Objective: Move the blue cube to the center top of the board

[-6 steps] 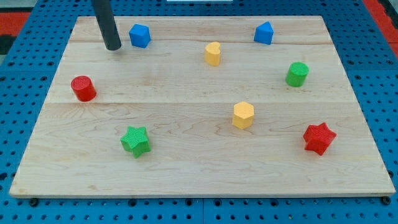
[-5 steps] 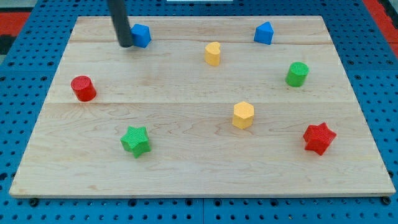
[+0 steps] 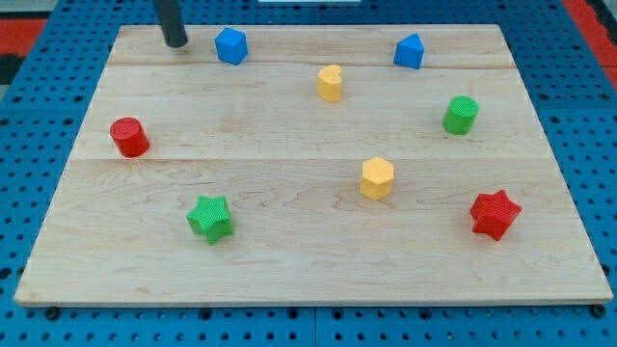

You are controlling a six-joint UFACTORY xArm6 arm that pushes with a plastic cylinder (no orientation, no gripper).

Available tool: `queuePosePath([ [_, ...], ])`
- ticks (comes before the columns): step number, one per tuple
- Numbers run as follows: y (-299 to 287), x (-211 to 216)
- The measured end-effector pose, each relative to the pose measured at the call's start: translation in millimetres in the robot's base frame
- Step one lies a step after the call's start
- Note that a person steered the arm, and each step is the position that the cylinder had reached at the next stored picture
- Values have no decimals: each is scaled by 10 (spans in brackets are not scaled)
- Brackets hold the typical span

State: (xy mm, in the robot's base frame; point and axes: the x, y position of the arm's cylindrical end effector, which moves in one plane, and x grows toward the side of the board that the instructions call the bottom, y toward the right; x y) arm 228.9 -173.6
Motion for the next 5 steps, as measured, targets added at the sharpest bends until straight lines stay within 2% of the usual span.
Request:
queuePosePath([
  [2, 746, 350],
  [5, 1379, 279],
])
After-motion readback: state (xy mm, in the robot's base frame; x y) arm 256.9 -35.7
